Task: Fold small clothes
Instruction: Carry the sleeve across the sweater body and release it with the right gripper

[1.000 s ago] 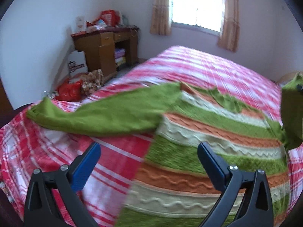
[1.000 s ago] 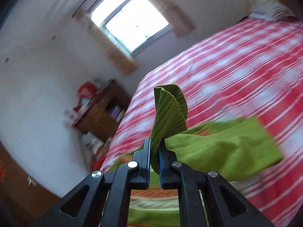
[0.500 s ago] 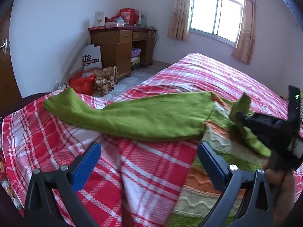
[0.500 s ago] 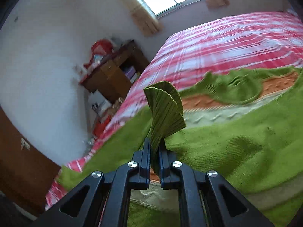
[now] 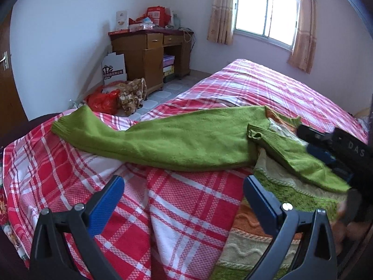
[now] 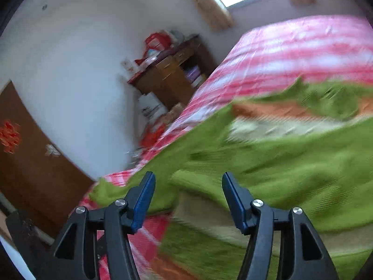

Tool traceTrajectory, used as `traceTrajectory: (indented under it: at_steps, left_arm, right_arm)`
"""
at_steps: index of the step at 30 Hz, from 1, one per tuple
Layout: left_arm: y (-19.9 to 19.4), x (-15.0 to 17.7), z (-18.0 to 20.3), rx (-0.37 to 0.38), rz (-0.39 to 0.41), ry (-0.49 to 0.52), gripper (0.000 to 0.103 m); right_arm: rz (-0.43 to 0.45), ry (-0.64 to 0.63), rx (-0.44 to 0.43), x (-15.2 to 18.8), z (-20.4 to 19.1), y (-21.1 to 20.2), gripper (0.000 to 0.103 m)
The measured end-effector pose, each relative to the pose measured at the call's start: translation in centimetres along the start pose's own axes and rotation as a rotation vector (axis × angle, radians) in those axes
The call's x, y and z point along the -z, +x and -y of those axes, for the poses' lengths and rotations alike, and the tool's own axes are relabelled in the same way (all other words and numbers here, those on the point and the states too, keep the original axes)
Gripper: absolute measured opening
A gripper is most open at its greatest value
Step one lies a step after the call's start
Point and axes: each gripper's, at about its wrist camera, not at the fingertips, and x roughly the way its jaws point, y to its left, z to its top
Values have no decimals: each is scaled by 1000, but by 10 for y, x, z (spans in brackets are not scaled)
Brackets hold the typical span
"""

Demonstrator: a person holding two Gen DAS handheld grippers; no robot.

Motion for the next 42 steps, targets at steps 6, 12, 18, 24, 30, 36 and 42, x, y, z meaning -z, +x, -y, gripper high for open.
traceTrajectory:
  at_steps: [6, 12, 18, 24, 30, 36, 42]
  left_arm:
    - [-4, 3, 12, 17, 5, 23, 103]
    - [-4, 7, 31, 45, -24, 19, 103]
    - [-9, 7, 52, 25, -17, 76, 103]
    - [-12, 5, 59, 15, -8, 98, 103]
    - [-1, 3, 69, 3, -28, 108, 103]
    - [6, -15, 87, 10, 0, 86, 103]
    - [41, -33, 115, -69, 27, 113, 103]
  right_arm:
    - [97, -68, 476, -17, 70, -71, 61]
    - [65, 30, 810, -34, 175, -112, 61]
    - [0, 163, 630, -25, 228, -101, 15]
    - [99, 289, 633, -17, 252, -130, 3]
    - [95, 357, 621, -20, 274, -158, 0]
    - [158, 24, 554, -34, 192, -172, 0]
    - [-56, -65, 561, -3, 188, -129, 0]
